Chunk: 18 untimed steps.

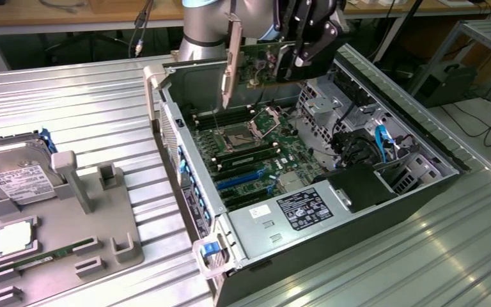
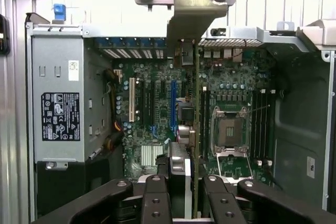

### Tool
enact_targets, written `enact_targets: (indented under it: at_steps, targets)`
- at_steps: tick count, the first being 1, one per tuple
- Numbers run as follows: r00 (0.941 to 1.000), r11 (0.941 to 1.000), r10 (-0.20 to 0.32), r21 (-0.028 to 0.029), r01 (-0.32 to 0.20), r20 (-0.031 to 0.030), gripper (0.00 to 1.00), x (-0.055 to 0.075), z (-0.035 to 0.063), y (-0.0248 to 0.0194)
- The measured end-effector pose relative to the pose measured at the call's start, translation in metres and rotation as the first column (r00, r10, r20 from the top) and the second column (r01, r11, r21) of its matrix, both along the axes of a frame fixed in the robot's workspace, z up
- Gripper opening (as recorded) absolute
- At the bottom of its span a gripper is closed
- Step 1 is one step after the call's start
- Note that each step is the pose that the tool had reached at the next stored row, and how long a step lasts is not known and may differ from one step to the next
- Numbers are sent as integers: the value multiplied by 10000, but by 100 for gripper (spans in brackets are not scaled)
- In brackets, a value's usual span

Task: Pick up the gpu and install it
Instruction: 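Insert the gpu into the slot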

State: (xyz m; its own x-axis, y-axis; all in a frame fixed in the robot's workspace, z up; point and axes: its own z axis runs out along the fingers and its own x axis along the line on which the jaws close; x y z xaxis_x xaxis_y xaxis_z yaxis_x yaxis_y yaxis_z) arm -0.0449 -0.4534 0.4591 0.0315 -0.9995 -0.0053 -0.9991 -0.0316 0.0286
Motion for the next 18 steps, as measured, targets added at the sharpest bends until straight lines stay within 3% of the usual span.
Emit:
enact_targets:
  at_steps: [5,18]
  targets:
    - [9979,9979,650,-3,-650,9,29,-1,0,0]
    - [9974,9981,618,-31,-618,371,29,0,-96,0]
